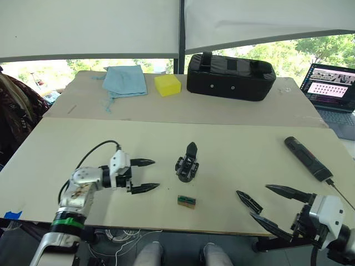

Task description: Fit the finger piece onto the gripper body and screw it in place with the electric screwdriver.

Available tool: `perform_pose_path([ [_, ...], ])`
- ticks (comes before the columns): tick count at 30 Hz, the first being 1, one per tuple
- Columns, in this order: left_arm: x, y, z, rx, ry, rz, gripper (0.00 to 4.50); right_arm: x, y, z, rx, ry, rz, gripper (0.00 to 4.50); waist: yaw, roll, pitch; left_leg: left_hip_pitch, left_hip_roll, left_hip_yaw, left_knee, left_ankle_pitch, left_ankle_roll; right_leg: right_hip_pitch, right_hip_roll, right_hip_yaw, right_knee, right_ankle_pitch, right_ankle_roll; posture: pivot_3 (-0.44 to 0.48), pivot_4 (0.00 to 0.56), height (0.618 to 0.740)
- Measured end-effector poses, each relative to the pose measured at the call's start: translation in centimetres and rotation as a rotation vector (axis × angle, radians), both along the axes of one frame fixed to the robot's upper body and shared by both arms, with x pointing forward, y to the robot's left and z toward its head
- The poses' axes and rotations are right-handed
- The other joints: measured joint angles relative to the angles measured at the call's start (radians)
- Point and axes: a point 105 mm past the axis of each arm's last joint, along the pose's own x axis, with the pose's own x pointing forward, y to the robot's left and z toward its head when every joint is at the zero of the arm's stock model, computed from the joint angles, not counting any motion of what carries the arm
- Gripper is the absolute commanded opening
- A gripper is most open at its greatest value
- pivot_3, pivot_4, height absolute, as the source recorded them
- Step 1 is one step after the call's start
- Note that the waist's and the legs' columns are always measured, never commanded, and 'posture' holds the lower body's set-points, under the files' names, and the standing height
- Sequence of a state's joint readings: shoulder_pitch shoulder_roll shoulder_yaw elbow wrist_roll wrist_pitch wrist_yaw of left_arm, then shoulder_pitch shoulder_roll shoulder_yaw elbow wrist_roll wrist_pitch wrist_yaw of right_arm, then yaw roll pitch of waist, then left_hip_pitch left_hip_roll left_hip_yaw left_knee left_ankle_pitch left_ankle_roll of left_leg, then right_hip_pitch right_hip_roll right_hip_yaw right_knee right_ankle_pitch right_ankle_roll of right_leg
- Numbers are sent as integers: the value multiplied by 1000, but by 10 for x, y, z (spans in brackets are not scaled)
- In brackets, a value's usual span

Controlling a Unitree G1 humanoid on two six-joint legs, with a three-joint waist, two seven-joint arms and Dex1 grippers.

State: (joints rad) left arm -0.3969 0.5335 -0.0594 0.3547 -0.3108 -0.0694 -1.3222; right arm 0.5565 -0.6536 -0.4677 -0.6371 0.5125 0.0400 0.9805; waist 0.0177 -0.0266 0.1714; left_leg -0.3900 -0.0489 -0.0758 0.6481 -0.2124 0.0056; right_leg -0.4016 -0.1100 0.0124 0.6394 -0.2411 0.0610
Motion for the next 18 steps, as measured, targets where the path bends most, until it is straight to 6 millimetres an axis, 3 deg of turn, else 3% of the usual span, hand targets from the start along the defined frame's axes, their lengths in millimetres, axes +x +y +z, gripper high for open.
perform_pose_path([
  [7,20,-44,-17,23,17,-55,4461,4,8,2,16,-18,38,4500,-5,-1,0,-1,-3,0,2,0,0,0,-1,0,0,1,1,0,150,740],
  [18,32,-71,-22,48,24,-140,4461,4,10,-1,3,-11,40,4500,-4,-1,0,-1,-4,0,2,0,0,0,-1,0,0,1,2,0,150,740],
])
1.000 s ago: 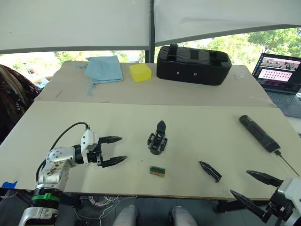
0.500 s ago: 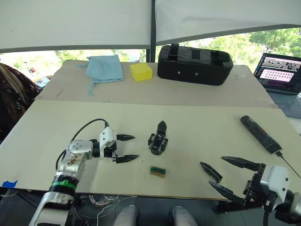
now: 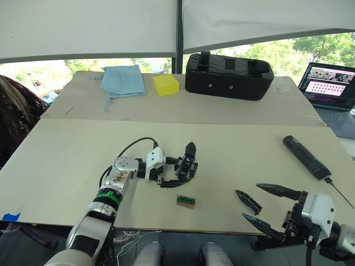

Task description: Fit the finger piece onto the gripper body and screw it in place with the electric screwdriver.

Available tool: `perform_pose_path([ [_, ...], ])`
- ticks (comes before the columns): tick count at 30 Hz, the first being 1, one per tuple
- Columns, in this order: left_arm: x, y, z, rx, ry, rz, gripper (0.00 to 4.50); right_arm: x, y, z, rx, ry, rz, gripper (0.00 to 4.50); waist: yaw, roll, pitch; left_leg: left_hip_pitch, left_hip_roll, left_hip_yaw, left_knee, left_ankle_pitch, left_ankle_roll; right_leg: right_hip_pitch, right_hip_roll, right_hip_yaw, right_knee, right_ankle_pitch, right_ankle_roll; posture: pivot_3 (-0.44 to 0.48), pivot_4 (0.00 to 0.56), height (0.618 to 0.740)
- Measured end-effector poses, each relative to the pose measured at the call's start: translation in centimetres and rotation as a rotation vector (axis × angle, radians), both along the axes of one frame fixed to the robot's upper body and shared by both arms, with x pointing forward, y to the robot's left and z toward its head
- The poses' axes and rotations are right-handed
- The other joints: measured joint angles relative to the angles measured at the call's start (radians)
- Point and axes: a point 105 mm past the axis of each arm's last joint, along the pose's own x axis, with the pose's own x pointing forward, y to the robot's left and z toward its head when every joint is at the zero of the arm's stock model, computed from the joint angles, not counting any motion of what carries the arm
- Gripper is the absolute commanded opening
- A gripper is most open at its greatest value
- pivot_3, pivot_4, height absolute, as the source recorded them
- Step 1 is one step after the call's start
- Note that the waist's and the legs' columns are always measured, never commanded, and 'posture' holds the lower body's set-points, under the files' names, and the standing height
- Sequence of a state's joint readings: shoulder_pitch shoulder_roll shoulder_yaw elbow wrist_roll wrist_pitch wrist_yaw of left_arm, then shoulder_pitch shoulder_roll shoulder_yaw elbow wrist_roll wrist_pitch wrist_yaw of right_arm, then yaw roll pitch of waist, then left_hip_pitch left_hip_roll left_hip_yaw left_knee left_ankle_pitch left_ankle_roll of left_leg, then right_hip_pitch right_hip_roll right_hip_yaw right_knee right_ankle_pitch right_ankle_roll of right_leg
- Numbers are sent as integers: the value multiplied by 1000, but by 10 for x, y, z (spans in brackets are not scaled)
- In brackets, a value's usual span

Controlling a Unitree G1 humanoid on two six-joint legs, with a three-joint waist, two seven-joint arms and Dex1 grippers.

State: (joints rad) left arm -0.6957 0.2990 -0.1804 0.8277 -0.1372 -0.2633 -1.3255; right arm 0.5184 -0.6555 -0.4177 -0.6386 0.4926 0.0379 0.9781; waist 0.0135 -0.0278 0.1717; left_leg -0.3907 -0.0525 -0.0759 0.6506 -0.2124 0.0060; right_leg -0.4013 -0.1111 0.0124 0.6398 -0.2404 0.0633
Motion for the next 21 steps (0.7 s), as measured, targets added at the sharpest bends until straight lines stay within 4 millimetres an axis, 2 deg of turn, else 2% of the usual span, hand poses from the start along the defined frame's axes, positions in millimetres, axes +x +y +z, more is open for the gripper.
perform_pose_path([
  [2,0,-2,0,-1,-2,-17,4461,0,0,0,-1,0,-1,4500,2,0,0,0,-1,0,1,0,0,0,-1,0,0,0,1,0,150,740],
  [3,0,-4,0,0,-1,-24,4225,0,0,0,-3,1,-3,4500,3,0,0,0,-1,0,1,0,1,1,-1,0,0,0,1,0,150,740],
  [5,0,-6,0,2,-2,-42,3672,0,0,-1,-6,2,-10,4500,4,0,0,0,-1,0,2,-1,1,1,-1,0,0,0,1,0,150,740],
  [8,-3,-9,0,-17,11,-69,2300,-1,0,-1,-10,2,-18,4500,2,0,0,0,-1,0,2,-1,2,1,-1,0,0,0,2,0,150,740],
  [14,-9,-9,-1,-72,12,-63,2270,-4,-2,-6,-23,28,-29,4500,-1,0,0,0,-1,0,2,-2,3,1,-1,0,0,0,2,0,150,740],
  [21,-12,-7,0,-125,-10,89,2270,-5,-2,-9,-35,34,-30,4500,-2,0,0,0,0,0,3,-2,3,0,-1,1,0,0,2,0,150,740],
])
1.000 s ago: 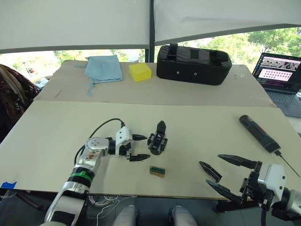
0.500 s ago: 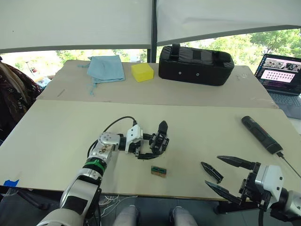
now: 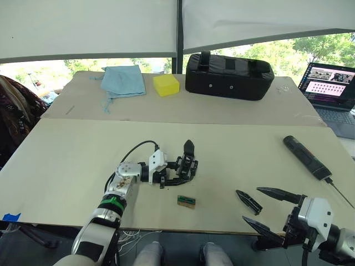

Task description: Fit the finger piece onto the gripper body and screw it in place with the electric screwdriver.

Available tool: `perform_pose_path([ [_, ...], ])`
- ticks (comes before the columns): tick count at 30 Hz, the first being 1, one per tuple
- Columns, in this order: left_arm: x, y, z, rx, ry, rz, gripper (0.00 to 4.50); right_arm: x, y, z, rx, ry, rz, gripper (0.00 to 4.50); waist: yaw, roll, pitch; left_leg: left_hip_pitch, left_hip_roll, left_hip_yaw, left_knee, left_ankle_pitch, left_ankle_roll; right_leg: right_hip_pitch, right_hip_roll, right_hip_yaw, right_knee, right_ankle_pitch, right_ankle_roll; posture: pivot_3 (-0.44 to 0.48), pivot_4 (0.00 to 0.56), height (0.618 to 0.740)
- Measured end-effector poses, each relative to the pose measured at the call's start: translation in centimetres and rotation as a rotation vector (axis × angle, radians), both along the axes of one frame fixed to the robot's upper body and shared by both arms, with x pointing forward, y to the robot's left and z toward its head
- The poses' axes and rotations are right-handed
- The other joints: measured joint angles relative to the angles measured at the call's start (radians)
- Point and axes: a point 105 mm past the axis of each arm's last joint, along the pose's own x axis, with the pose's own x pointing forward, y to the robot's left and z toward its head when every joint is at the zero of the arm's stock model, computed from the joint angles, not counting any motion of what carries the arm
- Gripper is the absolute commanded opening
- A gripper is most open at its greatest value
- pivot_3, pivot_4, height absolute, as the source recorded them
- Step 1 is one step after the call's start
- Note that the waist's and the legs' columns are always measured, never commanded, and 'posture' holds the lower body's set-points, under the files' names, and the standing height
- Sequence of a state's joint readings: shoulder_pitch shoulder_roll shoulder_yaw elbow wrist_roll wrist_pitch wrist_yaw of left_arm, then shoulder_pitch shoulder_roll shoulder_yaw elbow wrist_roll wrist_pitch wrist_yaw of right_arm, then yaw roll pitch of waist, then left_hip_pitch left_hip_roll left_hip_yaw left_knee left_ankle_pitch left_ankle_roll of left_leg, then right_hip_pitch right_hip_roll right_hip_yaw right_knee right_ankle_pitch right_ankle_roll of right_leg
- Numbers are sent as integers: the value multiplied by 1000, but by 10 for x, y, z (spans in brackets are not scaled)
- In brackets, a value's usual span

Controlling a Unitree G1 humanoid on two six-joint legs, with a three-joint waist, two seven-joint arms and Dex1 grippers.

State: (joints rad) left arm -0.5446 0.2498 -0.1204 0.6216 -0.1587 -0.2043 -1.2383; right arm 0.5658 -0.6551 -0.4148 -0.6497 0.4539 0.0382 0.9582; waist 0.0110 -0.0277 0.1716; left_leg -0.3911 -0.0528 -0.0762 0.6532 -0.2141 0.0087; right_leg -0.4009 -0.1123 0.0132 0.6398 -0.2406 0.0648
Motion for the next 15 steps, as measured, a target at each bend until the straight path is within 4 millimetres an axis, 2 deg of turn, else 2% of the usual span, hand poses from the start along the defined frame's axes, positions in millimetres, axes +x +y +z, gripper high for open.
perform_pose_path([
  [4,-9,-4,-2,4,-1,30,2270,1,2,-1,4,1,8,4500,1,0,0,0,0,0,0,0,0,0,0,0,0,0,0,0,150,740],
  [15,-7,-2,-4,97,-20,6,2270,5,0,-2,1,3,23,4500,-1,1,-1,2,1,0,0,0,0,2,1,0,0,0,0,0,150,740],
])
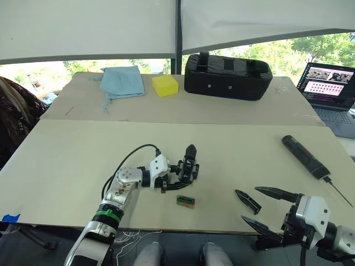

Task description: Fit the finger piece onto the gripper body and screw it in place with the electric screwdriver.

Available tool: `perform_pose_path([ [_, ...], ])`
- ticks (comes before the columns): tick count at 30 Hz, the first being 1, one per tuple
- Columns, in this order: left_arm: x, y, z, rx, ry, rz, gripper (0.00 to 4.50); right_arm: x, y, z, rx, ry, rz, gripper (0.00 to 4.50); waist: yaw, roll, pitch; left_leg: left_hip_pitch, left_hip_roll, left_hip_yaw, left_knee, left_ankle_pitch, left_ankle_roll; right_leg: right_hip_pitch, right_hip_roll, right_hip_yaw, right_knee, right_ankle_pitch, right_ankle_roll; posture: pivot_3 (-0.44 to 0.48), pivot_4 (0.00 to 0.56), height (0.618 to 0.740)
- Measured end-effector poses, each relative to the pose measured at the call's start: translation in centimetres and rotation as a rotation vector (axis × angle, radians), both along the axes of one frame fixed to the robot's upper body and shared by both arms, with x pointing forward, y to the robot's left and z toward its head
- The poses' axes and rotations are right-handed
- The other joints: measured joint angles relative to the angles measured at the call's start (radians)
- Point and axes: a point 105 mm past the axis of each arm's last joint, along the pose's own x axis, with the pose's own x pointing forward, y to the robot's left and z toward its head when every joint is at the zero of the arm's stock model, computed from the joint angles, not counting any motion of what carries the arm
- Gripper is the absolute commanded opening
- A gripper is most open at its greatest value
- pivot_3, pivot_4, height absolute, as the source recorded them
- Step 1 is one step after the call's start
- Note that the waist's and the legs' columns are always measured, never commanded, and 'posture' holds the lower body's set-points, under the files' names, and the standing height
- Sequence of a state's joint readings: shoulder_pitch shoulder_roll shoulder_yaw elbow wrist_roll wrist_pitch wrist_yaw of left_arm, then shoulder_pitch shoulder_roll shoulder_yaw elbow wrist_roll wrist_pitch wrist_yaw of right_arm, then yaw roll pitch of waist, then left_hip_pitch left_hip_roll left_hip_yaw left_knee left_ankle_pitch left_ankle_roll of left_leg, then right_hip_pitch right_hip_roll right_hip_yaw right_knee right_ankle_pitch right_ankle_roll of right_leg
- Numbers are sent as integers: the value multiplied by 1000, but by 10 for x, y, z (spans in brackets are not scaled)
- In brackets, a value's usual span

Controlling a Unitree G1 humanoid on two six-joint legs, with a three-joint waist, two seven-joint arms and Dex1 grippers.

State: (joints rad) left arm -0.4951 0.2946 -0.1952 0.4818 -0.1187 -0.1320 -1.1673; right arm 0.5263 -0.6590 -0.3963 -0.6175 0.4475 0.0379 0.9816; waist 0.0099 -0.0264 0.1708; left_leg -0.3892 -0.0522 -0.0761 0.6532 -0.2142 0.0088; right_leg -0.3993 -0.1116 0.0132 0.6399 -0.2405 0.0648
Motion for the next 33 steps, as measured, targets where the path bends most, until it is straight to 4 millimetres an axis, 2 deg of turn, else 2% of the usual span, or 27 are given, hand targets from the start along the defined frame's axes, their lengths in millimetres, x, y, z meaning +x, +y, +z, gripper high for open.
perform_pose_path([
  [4,1,0,-1,7,4,-5,2270,0,0,0,-2,-3,3,4500,-1,0,0,0,1,0,0,0,0,1,0,0,0,0,0,0,150,740],
  [8,2,5,0,21,10,-4,4267,-2,-1,-1,-6,3,6,4500,-2,0,0,0,1,0,0,0,0,1,1,0,0,0,0,0,150,740],
  [9,2,7,0,26,10,-1,4456,-3,-1,-1,-7,7,5,4500,-3,0,0,0,1,0,0,0,0,1,1,0,0,0,0,0,150,740],
  [12,3,14,0,41,18,8,4456,-6,-3,-4,3,33,-5,4500,-3,0,0,0,1,0,0,0,0,1,1,0,0,0,0,0,150,740],
  [14,0,26,1,45,35,21,4456,-7,-11,5,70,53,-65,4500,-7,1,0,0,1,0,0,0,0,0,0,1,0,0,0,0,150,740],
  [15,-2,38,1,55,52,37,4456,-10,-18,12,95,64,-103,4500,-8,1,0,0,2,0,-1,0,0,-1,0,1,0,0,-1,0,150,740],
  [17,-6,61,2,72,67,68,4456,-21,-26,14,65,107,-118,4500,-8,1,0,0,3,0,-3,0,0,-1,1,1,0,-1,-2,0,150,740],
  [20,-17,101,8,56,109,130,4456,-34,-37,5,54,168,-169,4500,-8,0,0,-1,5,0,-3,0,0,-3,1,1,-1,-1,-3,0,150,740],
  [22,-25,115,22,-14,87,135,4456,-38,-46,-4,59,181,-232,4500,-4,0,0,-1,5,0,-3,0,0,-3,-1,0,-1,-1,-3,0,150,740],
  [26,-41,120,55,-59,-27,59,4456,-40,-58,-20,45,184,-320,4500,9,1,-1,-4,8,1,-3,0,-1,-3,-2,0,-8,-2,-9,0,150,740],
  [28,-47,118,67,-67,-45,24,4456,-37,-56,-21,52,177,-334,4500,5,2,-1,-6,9,2,-3,0,0,-4,-2,0,-9,0,-10,0,150,740],
  [30,-54,115,71,-78,-32,-3,4456,-28,-51,-15,57,158,-340,4500,0,4,-2,-6,9,3,-3,0,0,-4,-1,1,-10,0,-10,0,150,740],
  [33,-62,109,75,-88,-7,-50,4456,-4,-43,2,33,181,-336,4500,-12,4,-2,-5,12,6,-3,0,0,-5,2,2,-10,3,-10,0,150,740],
])
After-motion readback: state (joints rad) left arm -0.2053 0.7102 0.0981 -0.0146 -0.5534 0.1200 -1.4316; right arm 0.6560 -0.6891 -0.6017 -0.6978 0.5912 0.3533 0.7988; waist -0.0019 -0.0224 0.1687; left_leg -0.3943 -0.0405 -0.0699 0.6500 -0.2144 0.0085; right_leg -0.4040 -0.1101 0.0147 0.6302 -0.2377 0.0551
